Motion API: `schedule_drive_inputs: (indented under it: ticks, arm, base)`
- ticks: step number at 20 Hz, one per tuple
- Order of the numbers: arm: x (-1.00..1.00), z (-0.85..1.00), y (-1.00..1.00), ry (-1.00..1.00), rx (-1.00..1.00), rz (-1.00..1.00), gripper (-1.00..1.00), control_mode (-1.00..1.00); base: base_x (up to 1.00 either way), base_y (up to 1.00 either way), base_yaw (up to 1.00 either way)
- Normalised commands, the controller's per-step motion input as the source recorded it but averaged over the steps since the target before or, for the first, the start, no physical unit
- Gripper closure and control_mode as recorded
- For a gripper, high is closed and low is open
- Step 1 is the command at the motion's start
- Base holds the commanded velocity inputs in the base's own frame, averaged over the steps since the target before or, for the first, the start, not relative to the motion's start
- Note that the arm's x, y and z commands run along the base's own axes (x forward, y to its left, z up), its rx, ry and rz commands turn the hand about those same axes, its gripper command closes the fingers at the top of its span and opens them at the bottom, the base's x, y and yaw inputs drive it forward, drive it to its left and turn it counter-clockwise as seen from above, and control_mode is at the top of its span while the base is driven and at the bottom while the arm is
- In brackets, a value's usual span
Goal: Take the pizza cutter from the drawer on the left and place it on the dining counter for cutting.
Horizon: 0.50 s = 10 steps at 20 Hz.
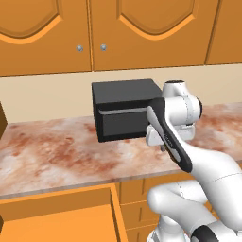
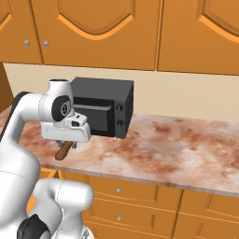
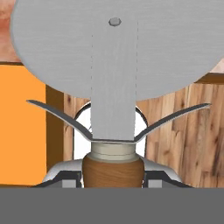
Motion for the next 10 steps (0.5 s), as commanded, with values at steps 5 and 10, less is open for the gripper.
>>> schedule_drive_inputs:
  ticks: [5,10]
  arm:
    - [0.0,0.0,-0.02,0.0,0.0,0.0,1.0,-1.0]
    - [0.0,0.0,-0.03,0.0,0.01,-0.07,1.0,-1.0]
  base:
    - [0.0,0.0,0.0]
    - [0.0,0.0,0.0]
